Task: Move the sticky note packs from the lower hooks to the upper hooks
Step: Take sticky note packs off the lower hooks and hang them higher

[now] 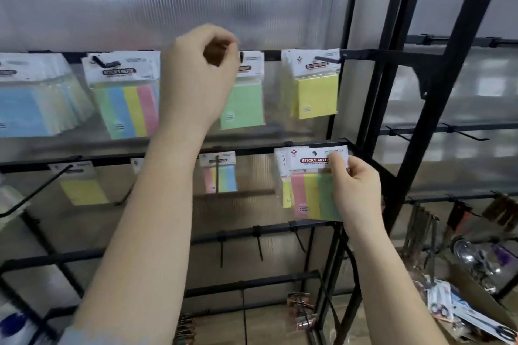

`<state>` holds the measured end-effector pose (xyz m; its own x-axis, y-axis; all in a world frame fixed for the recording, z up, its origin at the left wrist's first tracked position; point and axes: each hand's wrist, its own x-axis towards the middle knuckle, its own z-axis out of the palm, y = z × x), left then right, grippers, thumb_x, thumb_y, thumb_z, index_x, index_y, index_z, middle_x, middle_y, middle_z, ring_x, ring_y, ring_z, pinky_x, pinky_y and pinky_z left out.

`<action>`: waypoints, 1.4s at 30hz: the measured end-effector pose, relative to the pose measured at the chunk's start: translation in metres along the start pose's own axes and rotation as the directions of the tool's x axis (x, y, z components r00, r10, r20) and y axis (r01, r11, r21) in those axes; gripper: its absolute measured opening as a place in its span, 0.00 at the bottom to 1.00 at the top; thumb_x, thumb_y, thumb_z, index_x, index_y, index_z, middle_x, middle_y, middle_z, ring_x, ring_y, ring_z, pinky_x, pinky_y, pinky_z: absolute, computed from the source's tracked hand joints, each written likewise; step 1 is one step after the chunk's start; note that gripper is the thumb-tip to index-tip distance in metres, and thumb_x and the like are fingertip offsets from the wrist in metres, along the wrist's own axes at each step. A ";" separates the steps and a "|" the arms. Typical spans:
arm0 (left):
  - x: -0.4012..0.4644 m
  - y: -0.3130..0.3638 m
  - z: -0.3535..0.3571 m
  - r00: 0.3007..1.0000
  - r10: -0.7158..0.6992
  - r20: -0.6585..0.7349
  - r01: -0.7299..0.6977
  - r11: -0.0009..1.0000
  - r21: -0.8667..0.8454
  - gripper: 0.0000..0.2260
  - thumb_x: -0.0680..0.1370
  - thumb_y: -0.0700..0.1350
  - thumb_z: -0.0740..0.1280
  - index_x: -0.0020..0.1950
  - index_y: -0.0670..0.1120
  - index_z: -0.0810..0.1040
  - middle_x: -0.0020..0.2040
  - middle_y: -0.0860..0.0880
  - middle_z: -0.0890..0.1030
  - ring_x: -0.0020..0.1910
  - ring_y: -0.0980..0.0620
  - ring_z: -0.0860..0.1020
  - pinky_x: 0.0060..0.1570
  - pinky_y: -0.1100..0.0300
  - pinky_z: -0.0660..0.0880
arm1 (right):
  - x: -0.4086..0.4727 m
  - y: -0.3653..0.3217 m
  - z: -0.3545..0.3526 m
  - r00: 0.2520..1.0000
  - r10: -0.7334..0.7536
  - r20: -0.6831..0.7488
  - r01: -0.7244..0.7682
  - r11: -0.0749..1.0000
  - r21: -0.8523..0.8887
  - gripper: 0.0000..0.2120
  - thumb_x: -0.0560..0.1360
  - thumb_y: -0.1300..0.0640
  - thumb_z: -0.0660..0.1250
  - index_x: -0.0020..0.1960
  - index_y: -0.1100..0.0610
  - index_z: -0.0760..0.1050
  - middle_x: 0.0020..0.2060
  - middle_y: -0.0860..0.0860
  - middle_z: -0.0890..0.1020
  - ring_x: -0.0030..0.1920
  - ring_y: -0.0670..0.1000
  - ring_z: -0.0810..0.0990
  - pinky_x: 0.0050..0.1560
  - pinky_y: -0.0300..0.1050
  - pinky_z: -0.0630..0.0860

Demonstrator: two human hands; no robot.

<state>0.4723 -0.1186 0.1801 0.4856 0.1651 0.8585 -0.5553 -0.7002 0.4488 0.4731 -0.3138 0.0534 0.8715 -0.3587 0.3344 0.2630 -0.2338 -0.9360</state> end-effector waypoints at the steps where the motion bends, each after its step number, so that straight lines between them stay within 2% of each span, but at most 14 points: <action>1: -0.006 -0.012 -0.012 1.000 -0.013 -0.021 0.013 1.000 0.005 0.06 0.76 0.43 0.64 0.48 0.49 0.80 0.41 0.59 0.77 0.39 0.68 0.74 0.42 0.78 0.68 | -0.005 -0.003 0.009 1.000 -0.003 0.008 0.003 1.000 0.006 0.20 0.79 0.52 0.60 0.38 0.69 0.69 0.29 0.51 0.69 0.27 0.43 0.62 0.26 0.35 0.58; 3: -0.021 -0.040 -0.034 0.992 -0.108 -0.067 0.110 0.994 0.015 0.05 0.76 0.42 0.65 0.46 0.51 0.78 0.38 0.61 0.76 0.37 0.66 0.74 0.40 0.77 0.68 | -0.014 -0.011 0.029 1.000 -0.018 0.021 0.018 1.000 0.025 0.21 0.79 0.51 0.62 0.38 0.70 0.70 0.28 0.52 0.69 0.27 0.43 0.62 0.27 0.35 0.58; 7: -0.051 -0.099 -0.070 0.940 -0.330 -0.093 0.338 0.937 0.091 0.04 0.77 0.43 0.65 0.47 0.52 0.78 0.36 0.58 0.76 0.36 0.59 0.74 0.40 0.67 0.69 | -0.031 -0.030 0.073 0.998 -0.053 0.041 0.049 0.995 0.091 0.25 0.76 0.48 0.66 0.45 0.73 0.73 0.33 0.64 0.73 0.33 0.48 0.67 0.34 0.41 0.63; 11: -0.072 -0.149 -0.096 0.851 -0.525 -0.020 0.518 0.834 0.191 0.04 0.77 0.42 0.64 0.45 0.48 0.79 0.36 0.58 0.76 0.39 0.54 0.75 0.41 0.62 0.69 | -0.049 -0.054 0.112 0.996 -0.071 0.063 0.062 0.990 0.130 0.21 0.77 0.50 0.66 0.36 0.68 0.72 0.28 0.53 0.69 0.27 0.42 0.63 0.26 0.33 0.59; 15: -0.091 -0.192 -0.111 0.738 -0.668 0.101 0.613 0.725 0.315 0.05 0.77 0.42 0.64 0.47 0.47 0.79 0.40 0.54 0.78 0.44 0.52 0.75 0.37 0.61 0.66 | -0.064 -0.082 0.147 0.989 -0.140 0.053 0.125 0.969 0.212 0.22 0.76 0.50 0.67 0.32 0.64 0.68 0.26 0.50 0.64 0.27 0.43 0.59 0.25 0.35 0.54; 18: -0.106 -0.216 -0.119 0.661 -0.727 0.186 0.641 0.676 0.363 0.07 0.78 0.40 0.63 0.51 0.45 0.80 0.48 0.48 0.79 0.46 0.52 0.73 0.45 0.62 0.66 | -0.070 -0.108 0.165 0.974 -0.223 0.051 0.201 0.941 0.272 0.16 0.76 0.52 0.68 0.33 0.59 0.75 0.24 0.46 0.67 0.27 0.42 0.61 0.27 0.35 0.58; 20: -0.112 -0.225 -0.123 0.615 -0.753 0.234 0.658 0.654 0.374 0.08 0.78 0.40 0.63 0.53 0.44 0.80 0.52 0.46 0.79 0.48 0.52 0.73 0.47 0.62 0.67 | -0.072 -0.127 0.176 0.956 -0.287 0.055 0.258 0.918 0.301 0.15 0.76 0.54 0.68 0.31 0.53 0.75 0.22 0.41 0.66 0.26 0.41 0.61 0.27 0.33 0.58; 22: -0.114 -0.231 -0.128 0.589 -0.769 0.250 0.666 0.637 0.389 0.06 0.78 0.41 0.63 0.51 0.45 0.80 0.52 0.46 0.79 0.48 0.52 0.72 0.47 0.62 0.66 | -0.074 -0.146 0.185 0.942 -0.331 0.061 0.289 0.888 0.358 0.15 0.75 0.57 0.70 0.30 0.49 0.74 0.21 0.40 0.71 0.26 0.39 0.66 0.29 0.31 0.63; 24: -0.115 -0.236 -0.133 0.589 -0.767 0.257 0.652 0.638 0.409 0.05 0.78 0.41 0.63 0.49 0.46 0.79 0.49 0.48 0.78 0.47 0.54 0.71 0.46 0.62 0.65 | -0.073 -0.159 0.196 0.938 -0.345 0.042 0.295 0.855 0.426 0.08 0.72 0.58 0.73 0.35 0.53 0.78 0.27 0.42 0.79 0.31 0.41 0.75 0.34 0.33 0.72; 28: -0.113 -0.246 -0.142 0.597 -0.756 0.268 0.630 0.649 0.427 0.08 0.78 0.41 0.63 0.53 0.44 0.81 0.51 0.48 0.79 0.47 0.54 0.71 0.45 0.63 0.66 | -0.066 -0.175 0.213 0.943 -0.331 0.003 0.299 0.855 0.425 0.07 0.70 0.58 0.75 0.35 0.56 0.79 0.29 0.47 0.81 0.33 0.46 0.78 0.37 0.41 0.75; 33: -0.108 -0.252 -0.146 0.613 -0.747 0.257 0.636 0.659 0.402 0.09 0.79 0.42 0.63 0.55 0.44 0.80 0.53 0.46 0.79 0.47 0.53 0.71 0.46 0.62 0.66 | -0.056 -0.171 0.229 0.976 -0.219 0.008 0.203 0.917 0.343 0.10 0.70 0.59 0.72 0.32 0.54 0.75 0.26 0.45 0.76 0.28 0.44 0.71 0.31 0.35 0.67; 37: -0.105 -0.255 -0.147 0.628 -0.739 0.245 0.643 0.670 0.372 0.10 0.79 0.42 0.62 0.56 0.43 0.79 0.51 0.47 0.79 0.47 0.53 0.73 0.45 0.61 0.66 | -0.055 -0.171 0.229 0.977 -0.207 0.059 0.174 0.920 0.352 0.08 0.72 0.60 0.70 0.35 0.55 0.76 0.27 0.44 0.76 0.29 0.43 0.71 0.30 0.32 0.67; 39: -0.104 -0.255 -0.147 0.635 -0.734 0.239 0.643 0.675 0.362 0.11 0.79 0.43 0.62 0.58 0.43 0.79 0.51 0.48 0.79 0.47 0.53 0.73 0.45 0.61 0.66 | -0.054 -0.172 0.228 0.974 -0.211 0.076 0.173 0.921 0.348 0.11 0.73 0.61 0.69 0.32 0.54 0.74 0.23 0.41 0.74 0.27 0.42 0.69 0.29 0.31 0.66; 42: -0.104 -0.256 -0.147 0.648 -0.727 0.227 0.643 0.682 0.348 0.11 0.79 0.44 0.62 0.59 0.43 0.78 0.52 0.49 0.78 0.48 0.54 0.72 0.46 0.60 0.66 | -0.050 -0.173 0.226 0.971 -0.214 0.110 0.167 0.928 0.334 0.12 0.72 0.62 0.69 0.31 0.54 0.73 0.23 0.41 0.75 0.30 0.43 0.74 0.31 0.33 0.68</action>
<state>0.4645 0.1453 0.0127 0.8718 0.4582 0.1735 0.1688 -0.6134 0.7715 0.4772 -0.0511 0.1742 0.8351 -0.1992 0.5128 0.5274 0.0246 -0.8492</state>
